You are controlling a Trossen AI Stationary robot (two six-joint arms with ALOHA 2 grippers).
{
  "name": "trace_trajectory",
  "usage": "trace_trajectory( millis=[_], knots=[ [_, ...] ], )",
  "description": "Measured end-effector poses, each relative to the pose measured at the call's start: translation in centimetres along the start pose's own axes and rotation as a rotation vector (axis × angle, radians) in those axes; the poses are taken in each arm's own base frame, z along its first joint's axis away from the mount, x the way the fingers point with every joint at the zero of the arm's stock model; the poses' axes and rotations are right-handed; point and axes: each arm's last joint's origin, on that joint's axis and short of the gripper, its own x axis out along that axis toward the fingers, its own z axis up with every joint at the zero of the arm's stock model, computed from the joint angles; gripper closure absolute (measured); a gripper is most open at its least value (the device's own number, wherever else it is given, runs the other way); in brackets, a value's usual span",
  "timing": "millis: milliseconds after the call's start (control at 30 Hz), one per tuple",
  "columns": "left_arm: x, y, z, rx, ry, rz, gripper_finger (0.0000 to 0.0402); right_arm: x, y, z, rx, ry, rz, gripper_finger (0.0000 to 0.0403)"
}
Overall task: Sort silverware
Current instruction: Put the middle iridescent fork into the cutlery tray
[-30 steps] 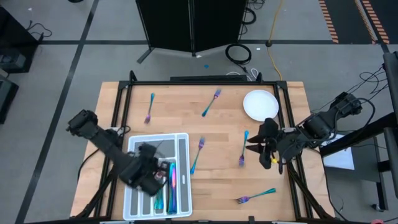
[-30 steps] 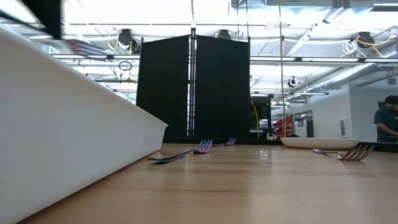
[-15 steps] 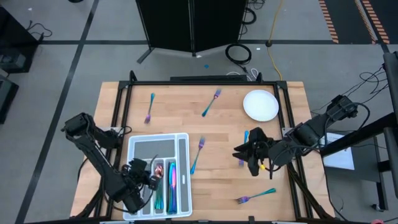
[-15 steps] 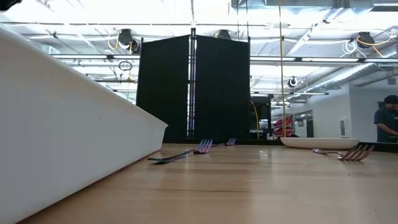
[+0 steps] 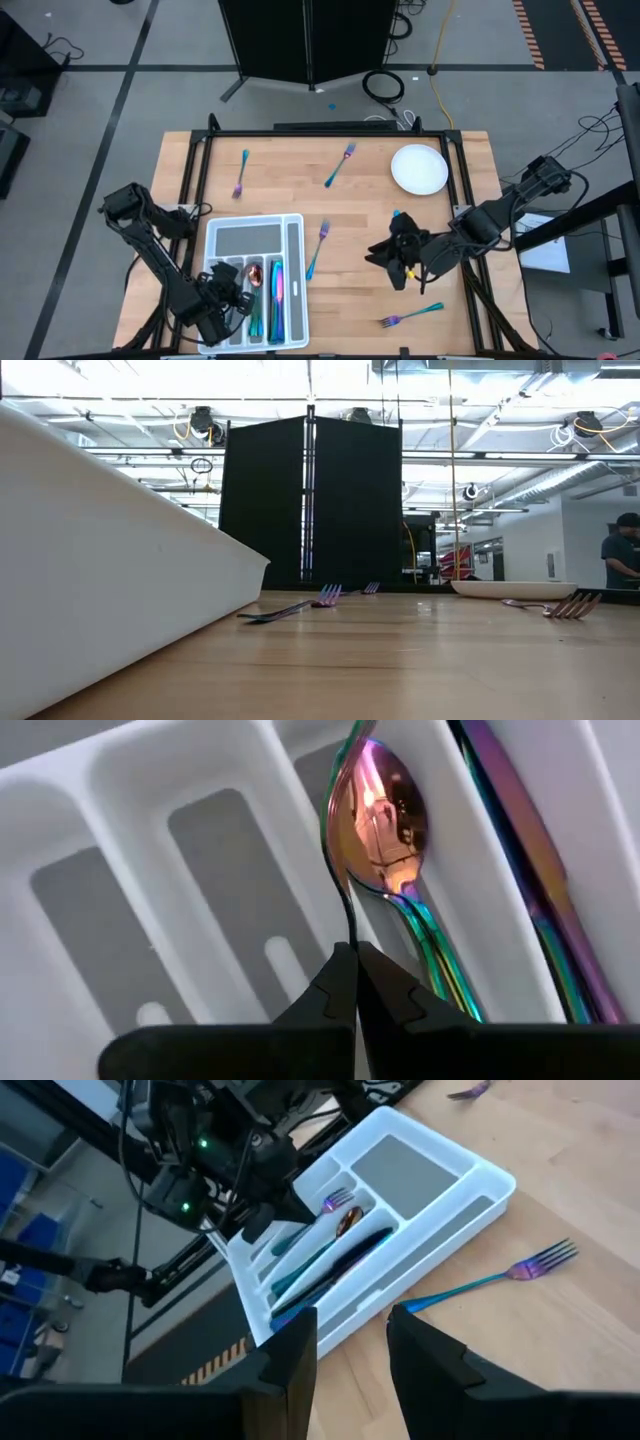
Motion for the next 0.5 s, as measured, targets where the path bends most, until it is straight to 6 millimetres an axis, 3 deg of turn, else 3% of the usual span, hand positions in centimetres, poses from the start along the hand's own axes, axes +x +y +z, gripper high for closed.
trace_trajectory(
  millis=[167, 500],
  knots=[
    [-0.4, 0.2, -0.2, -0.006, 0.032, 0.038, 0.0400, 0.1, 0.0, -0.1, -0.028, 0.022, 0.009, 0.0293],
    [-0.6, -1.8, -1.3, -0.095, 0.131, -0.151, 0.0400, 0.0, 0.0, -0.1, -0.153, 0.038, 0.015, 0.0293]
  ],
)
